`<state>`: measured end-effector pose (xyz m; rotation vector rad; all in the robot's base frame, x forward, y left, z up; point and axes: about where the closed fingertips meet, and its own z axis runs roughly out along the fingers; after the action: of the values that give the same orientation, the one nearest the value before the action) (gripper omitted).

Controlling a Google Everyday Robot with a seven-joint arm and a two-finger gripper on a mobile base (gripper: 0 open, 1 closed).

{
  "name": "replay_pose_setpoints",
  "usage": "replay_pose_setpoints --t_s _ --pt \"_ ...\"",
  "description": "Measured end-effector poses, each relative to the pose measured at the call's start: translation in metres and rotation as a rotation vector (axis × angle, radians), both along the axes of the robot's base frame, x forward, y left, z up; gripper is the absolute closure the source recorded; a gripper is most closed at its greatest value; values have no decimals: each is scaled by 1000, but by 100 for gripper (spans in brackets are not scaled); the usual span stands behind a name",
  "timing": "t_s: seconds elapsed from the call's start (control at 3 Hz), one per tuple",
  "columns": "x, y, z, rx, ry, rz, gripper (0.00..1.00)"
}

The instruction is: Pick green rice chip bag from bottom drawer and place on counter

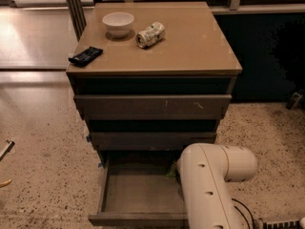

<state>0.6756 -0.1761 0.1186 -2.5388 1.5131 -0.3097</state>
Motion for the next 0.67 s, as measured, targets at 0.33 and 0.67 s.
replay_pose_setpoints --t_s 0.33,0.67 --pt "0 0 4 0 0 0 89" --pt "-2 -3 18 13 -31 8 100"
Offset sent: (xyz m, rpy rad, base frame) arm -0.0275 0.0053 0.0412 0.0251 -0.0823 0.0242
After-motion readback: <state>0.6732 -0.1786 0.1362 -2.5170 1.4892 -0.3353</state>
